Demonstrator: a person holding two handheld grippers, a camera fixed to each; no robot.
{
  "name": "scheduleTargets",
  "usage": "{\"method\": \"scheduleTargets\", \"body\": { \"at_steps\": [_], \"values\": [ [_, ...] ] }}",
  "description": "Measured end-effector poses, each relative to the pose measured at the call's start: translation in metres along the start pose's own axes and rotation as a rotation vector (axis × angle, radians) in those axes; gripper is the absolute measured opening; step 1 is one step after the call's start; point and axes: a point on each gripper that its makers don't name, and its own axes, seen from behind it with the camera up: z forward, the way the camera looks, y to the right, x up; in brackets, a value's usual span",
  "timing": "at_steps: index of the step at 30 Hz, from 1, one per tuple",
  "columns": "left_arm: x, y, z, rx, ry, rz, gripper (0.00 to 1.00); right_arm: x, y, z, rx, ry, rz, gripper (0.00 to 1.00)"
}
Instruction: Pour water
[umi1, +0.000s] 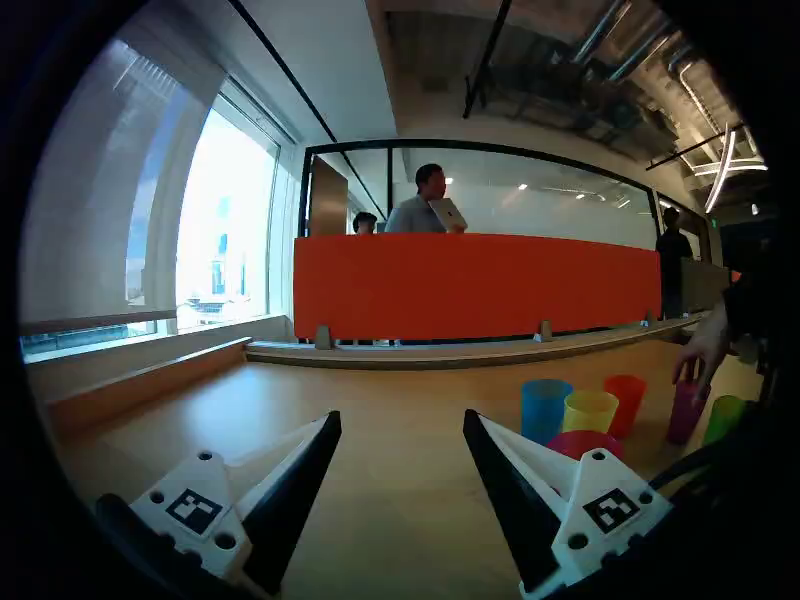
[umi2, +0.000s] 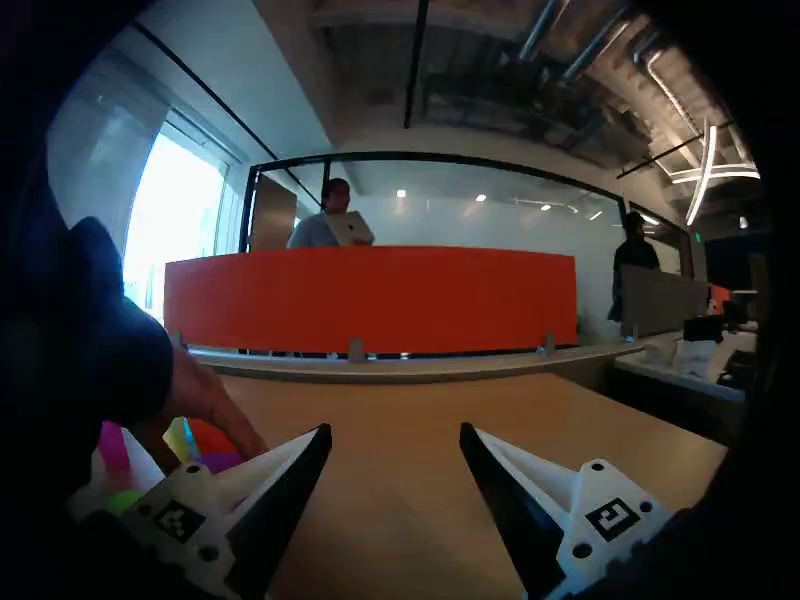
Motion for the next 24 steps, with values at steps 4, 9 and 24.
{"method": "scheduleTargets", "body": {
  "at_steps": [4, 9, 24],
  "values": [
    [0.0001, -0.0002, 0.0001, 0.000, 0.000, 0.000, 0.90, 0.0002, 0.0002, 0.0002, 0.000, 0.000, 0.000, 0.99],
    [0.0003, -0.0001, -0.0007, 0.000, 0.000, 0.000, 0.90, 0.0007, 0.0004, 0.0005, 0.000, 0.000, 0.000, 0.99],
    [0.0003, -0.0004, -0.0015, 0.000, 0.000, 0.000, 0.90, 0.0006, 0.0028, 0.0016, 0.000, 0.000, 0.000, 0.99]
  ]
}}
